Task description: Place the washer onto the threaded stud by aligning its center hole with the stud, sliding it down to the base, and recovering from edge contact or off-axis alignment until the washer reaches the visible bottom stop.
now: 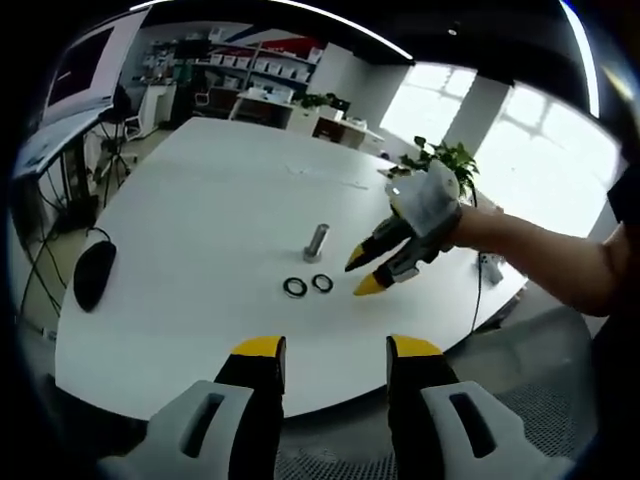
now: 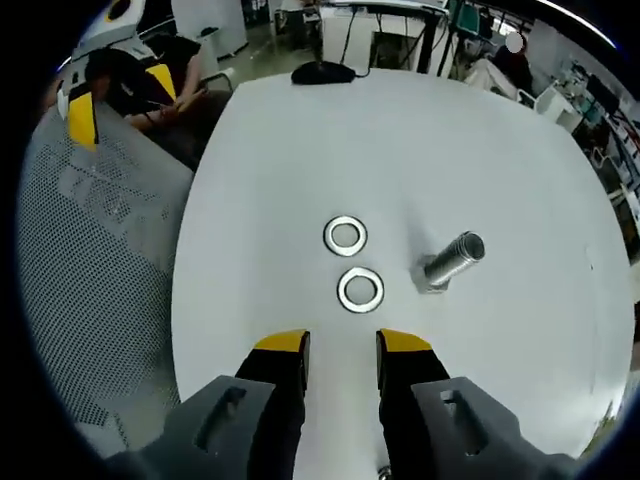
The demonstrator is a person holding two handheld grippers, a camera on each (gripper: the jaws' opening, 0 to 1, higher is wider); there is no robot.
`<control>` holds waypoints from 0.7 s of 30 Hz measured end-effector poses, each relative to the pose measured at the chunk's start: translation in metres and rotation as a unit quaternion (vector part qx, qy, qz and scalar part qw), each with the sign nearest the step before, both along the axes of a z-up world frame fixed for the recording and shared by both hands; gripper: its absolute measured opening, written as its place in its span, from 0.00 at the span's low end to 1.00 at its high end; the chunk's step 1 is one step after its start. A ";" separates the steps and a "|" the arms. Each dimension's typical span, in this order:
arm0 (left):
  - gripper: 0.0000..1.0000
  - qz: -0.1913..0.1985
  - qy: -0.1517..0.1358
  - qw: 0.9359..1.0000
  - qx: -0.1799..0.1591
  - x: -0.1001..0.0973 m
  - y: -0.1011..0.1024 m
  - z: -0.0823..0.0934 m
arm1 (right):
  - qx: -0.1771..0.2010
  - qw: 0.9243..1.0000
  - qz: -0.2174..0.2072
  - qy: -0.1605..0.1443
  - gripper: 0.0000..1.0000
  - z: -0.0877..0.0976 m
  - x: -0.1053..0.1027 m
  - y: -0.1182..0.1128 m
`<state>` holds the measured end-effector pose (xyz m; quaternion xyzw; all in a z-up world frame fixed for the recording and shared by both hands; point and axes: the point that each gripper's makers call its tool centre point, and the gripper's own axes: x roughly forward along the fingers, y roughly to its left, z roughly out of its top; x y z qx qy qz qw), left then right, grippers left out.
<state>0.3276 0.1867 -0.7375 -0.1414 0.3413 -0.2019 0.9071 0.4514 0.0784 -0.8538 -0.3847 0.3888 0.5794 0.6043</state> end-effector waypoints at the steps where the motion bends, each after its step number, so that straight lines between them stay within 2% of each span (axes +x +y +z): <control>1: 0.39 0.001 0.000 1.000 0.000 0.000 0.000 0.000 | -0.003 1.000 0.000 0.000 0.29 -0.001 -0.001 0.000; 9: 0.39 0.006 0.000 1.000 -0.002 0.001 0.001 0.000 | -0.020 1.000 0.014 0.008 0.29 -0.014 -0.005 0.001; 21: 0.39 0.003 0.001 1.000 0.001 0.000 0.000 0.000 | -0.016 1.000 0.013 0.005 0.29 -0.013 -0.009 0.003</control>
